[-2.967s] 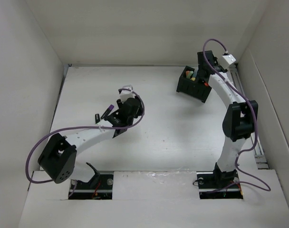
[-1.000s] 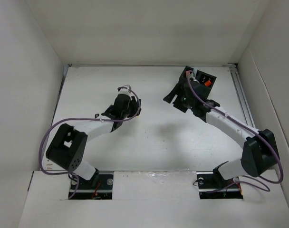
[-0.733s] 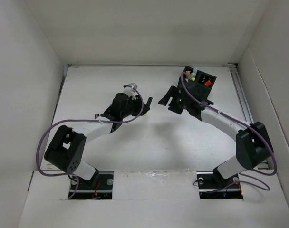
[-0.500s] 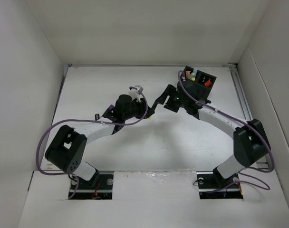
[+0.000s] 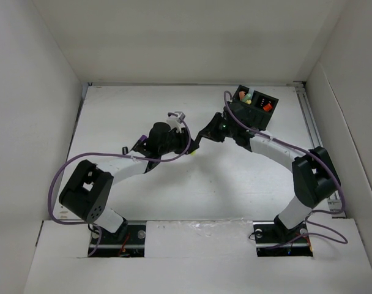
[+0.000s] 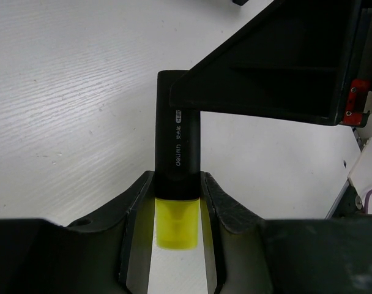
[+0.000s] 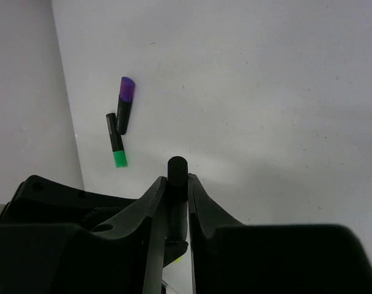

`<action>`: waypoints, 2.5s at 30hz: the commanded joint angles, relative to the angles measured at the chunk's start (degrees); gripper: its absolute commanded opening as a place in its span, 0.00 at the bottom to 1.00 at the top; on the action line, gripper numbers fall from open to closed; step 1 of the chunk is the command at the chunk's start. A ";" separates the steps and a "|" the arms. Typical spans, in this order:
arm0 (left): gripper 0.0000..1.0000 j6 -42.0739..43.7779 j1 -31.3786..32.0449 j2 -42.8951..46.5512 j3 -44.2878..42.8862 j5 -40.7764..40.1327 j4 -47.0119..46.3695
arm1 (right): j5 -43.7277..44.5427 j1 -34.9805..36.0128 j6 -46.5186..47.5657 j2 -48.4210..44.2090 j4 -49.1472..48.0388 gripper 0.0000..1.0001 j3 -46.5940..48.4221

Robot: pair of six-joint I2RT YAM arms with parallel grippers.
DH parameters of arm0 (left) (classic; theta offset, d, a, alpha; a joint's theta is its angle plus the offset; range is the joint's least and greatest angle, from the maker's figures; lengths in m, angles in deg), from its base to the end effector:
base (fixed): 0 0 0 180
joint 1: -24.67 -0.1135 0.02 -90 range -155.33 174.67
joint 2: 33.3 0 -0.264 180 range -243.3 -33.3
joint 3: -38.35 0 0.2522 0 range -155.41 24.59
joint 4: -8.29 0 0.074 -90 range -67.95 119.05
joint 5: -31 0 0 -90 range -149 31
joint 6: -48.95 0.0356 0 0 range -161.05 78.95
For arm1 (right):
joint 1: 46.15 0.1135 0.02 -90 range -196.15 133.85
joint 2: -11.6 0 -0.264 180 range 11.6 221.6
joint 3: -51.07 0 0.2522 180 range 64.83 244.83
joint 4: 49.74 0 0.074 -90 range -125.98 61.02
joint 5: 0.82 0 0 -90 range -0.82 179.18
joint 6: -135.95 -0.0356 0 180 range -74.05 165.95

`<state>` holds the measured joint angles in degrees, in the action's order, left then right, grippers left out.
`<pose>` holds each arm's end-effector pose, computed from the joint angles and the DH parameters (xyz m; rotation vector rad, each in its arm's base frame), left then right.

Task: Sort the stationery into containers
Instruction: Place the pen in the storage box.

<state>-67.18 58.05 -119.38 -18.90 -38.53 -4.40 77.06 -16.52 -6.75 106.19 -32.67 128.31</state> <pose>0.2654 -0.1898 0.2254 0.3877 1.9307 -1.0338 0.3193 0.1902 0.2399 0.3411 2.3286 1.0029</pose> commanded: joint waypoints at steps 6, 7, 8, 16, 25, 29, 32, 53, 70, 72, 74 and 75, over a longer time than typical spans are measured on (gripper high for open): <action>0.27 0.91 -0.08 3.72 0.33 0.71 -5.27 | -1.15 0.52 -0.11 0.42 -2.26 0.00 2.96; 0.37 0.91 -0.08 4.51 0.85 -0.16 -5.27 | -0.63 0.52 -0.11 0.42 -2.26 0.00 2.96; 0.37 0.91 -0.08 4.52 0.86 -0.69 -5.27 | 0.07 0.52 -0.11 -0.19 -2.26 0.00 2.96; 0.50 0.91 -0.08 10.14 3.31 -3.07 -5.80 | 2.28 -5.09 -0.64 -1.33 -1.73 0.00 2.96; 0.61 0.38 -0.08 19.98 7.10 -8.87 -6.41 | 12.88 -18.46 0.41 -7.30 8.36 0.00 9.63; 0.61 -0.33 -0.08 18.68 6.84 -8.87 -5.45 | 39.03 -21.89 -2.04 -8.37 16.63 0.00 15.78; 0.61 -0.93 -0.08 18.06 6.83 -8.87 -5.45 | 44.10 -24.79 -3.37 -7.76 18.40 0.00 18.60; 0.58 -1.47 -0.08 22.45 6.92 -17.92 -0.61 | 55.36 -24.45 -0.55 9.56 24.37 0.00 33.11; 0.56 -0.94 -0.08 17.89 4.21 -28.64 5.09 | 51.41 -21.72 -1.78 6.41 23.06 0.50 31.01; 0.56 -0.42 -0.08 17.27 3.50 -30.39 5.63 | 50.18 -20.15 -2.48 4.48 23.06 0.50 28.21; 0.56 -0.41 -0.08 16.57 3.49 -34.33 6.24 | 48.43 -18.30 -2.49 0.00 20.34 0.47 24.51; 0.56 -0.41 -0.08 15.61 2.89 -35.49 7.11 | 46.33 -16.29 -2.49 -1.67 19.20 0.42 22.58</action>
<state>-68.40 57.97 -102.73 -12.97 -68.10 1.65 127.13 -37.13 -8.35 111.30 -9.21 153.55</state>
